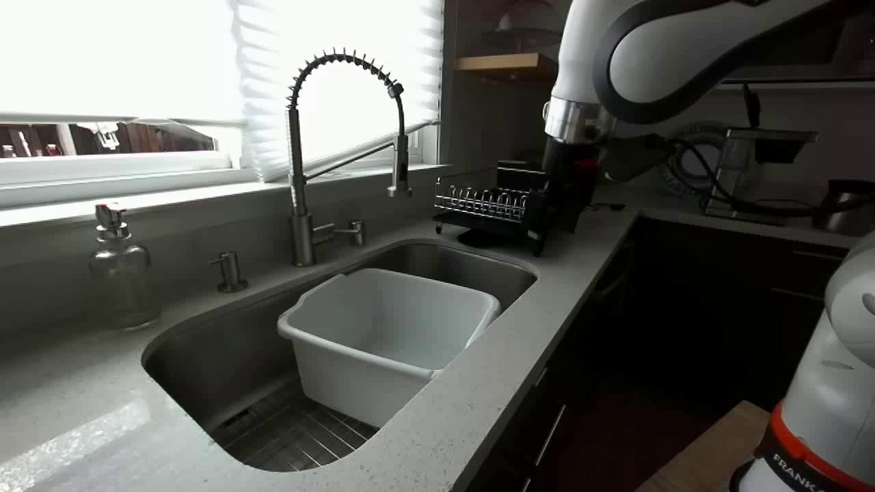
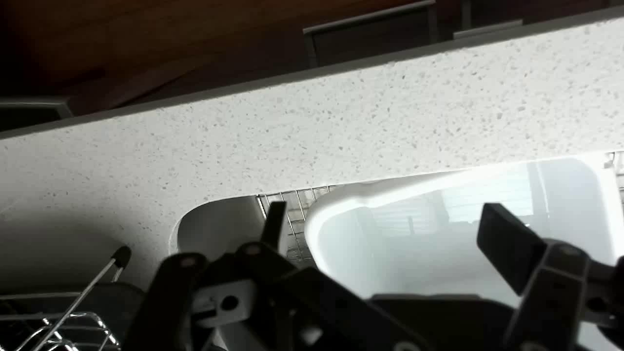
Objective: Move the white tub to the left side of the sink
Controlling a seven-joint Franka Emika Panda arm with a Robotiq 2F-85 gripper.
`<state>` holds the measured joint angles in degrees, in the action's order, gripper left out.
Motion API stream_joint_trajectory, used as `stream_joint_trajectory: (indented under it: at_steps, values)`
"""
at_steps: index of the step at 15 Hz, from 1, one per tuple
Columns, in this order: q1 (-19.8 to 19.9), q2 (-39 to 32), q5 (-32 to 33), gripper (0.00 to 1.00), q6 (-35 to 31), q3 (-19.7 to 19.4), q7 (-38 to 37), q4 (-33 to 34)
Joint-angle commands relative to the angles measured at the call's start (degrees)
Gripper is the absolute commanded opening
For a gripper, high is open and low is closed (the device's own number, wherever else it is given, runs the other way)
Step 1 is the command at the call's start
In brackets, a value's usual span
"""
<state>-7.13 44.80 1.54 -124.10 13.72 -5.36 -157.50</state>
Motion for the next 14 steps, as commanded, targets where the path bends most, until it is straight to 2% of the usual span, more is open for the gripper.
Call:
stream_joint_trajectory:
  at_steps: [1, 6, 14]
  values:
    - [-0.8, -0.2, 0.7, 1.0, 0.2, -0.7, -0.5, 0.1]
    - [-0.8, -0.2, 0.7, 1.0, 0.2, -0.7, -0.5, 0.1]
    - [11.7, -16.1, 2.7, 1.0, -19.0, 6.7, -27.3, 4.2]
